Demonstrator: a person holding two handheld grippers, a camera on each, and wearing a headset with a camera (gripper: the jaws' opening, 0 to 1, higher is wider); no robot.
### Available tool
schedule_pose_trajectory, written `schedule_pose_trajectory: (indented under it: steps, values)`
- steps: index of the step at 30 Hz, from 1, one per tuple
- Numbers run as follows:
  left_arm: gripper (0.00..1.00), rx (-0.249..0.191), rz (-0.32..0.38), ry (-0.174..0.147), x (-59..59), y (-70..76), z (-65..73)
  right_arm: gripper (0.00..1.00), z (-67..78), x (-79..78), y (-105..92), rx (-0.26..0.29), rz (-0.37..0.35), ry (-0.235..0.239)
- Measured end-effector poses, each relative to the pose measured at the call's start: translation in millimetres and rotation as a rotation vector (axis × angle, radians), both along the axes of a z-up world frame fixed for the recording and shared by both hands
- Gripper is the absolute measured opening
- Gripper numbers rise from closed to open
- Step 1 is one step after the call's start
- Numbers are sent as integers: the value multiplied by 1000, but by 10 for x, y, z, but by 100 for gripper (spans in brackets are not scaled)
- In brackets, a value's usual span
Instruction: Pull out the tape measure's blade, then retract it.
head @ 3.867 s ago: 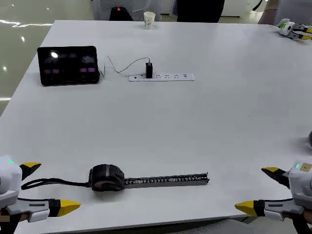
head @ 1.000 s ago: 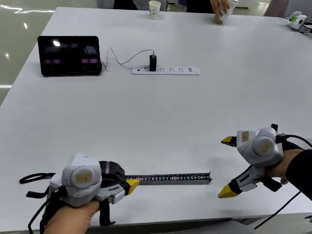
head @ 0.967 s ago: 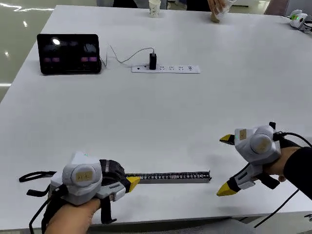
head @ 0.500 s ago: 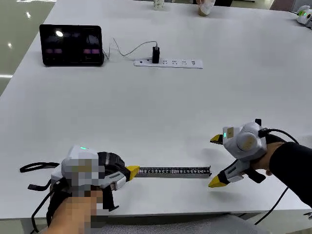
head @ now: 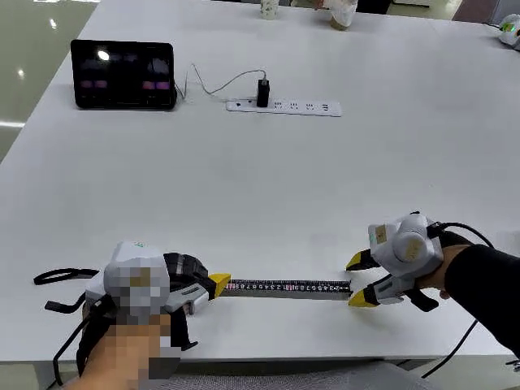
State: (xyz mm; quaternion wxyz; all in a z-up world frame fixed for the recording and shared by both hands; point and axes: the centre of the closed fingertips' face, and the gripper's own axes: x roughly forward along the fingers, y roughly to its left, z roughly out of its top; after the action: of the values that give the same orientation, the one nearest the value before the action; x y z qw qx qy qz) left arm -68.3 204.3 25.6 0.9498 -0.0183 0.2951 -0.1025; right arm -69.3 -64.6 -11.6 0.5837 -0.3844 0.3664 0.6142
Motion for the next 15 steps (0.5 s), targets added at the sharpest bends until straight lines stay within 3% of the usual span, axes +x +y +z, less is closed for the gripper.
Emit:
schedule_pose_trajectory:
  steps: [8,10,15]
  values:
    - [99,10,-8,-5,4,-5,4,17,-34,-65,38,5,8,16]
    - [99,9,-7,-2,1,-5,0,13,-31,-25,45,14,2,-6]
    - [98,11,-8,5,-4,-10,-14,12,-38,-22,39,22,-21,5]
